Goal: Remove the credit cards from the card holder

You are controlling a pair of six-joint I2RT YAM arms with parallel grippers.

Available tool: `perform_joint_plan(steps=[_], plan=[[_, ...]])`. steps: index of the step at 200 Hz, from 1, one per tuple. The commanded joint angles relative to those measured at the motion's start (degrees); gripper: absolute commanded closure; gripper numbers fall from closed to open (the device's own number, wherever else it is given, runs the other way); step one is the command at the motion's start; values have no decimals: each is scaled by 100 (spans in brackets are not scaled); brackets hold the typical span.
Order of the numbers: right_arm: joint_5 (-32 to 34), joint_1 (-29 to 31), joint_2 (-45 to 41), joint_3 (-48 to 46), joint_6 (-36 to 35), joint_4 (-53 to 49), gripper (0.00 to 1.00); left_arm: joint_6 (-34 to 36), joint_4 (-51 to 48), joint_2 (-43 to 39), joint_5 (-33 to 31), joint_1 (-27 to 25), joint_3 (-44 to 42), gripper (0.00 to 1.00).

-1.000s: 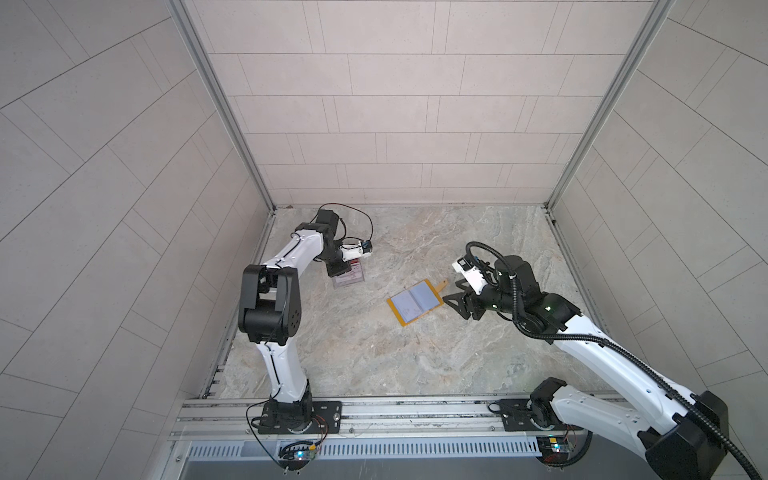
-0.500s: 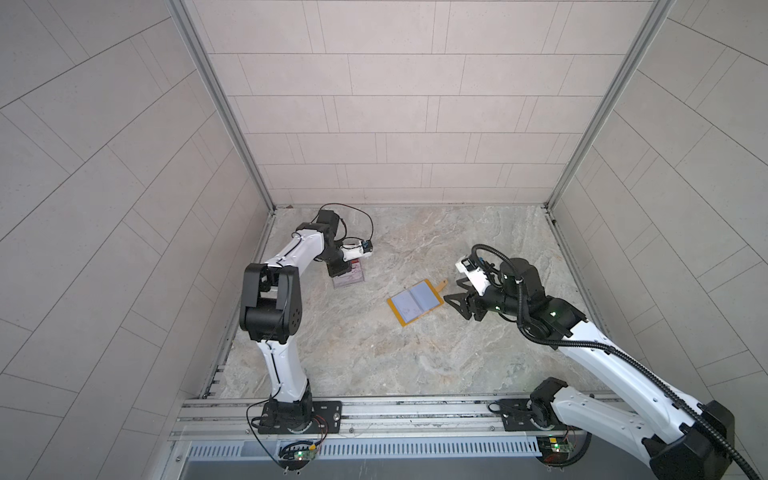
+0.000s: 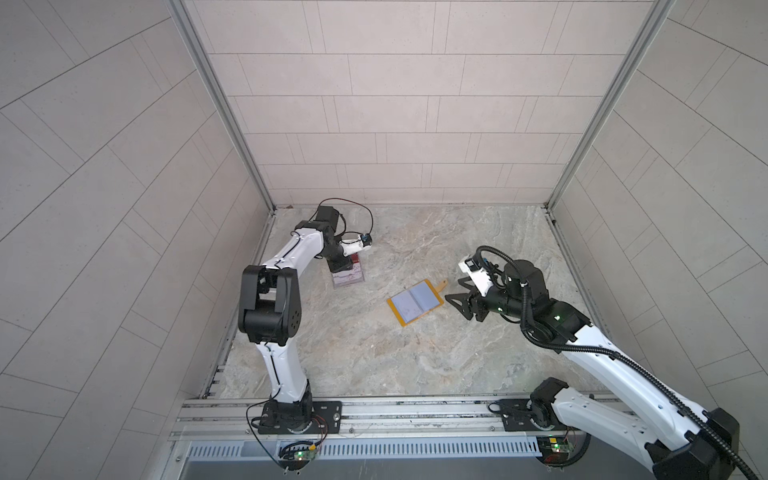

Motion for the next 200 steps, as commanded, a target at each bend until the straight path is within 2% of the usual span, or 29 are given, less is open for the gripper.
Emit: perform_joint_plan(steps=[1,31,36,43,46,64,83,109,138,174,200], plan=[[90,-30,-32,-5,15,141,32,-190,128,-631,69,20,-131,45],[104,-27,66,16,40,185,31,-367,344,-1397,165,22,-417,24],[95,-27,72,20,48,198,31,-399,374,-1524,176,20,-469,18],[96,-29,80,12,49,211,31,-459,432,-1715,195,21,-548,2],[87,-35,77,12,45,219,31,-493,453,-1804,215,25,-570,0],[77,-30,75,-19,54,263,31,-917,595,-2229,301,63,-679,0],[74,-38,66,-32,75,300,31,-1931,1121,-2642,174,186,-853,0],[51,-39,36,-49,92,309,31,-2242,1526,-3241,149,217,-1221,0],[79,-41,34,-43,95,309,30,-3286,2498,-3884,-395,214,-1912,0],[103,-39,40,-51,111,300,30,-3962,2570,-4037,-275,213,-1976,0],[112,-36,50,-41,134,292,30,-4370,2291,-3960,-276,209,-1654,0]])
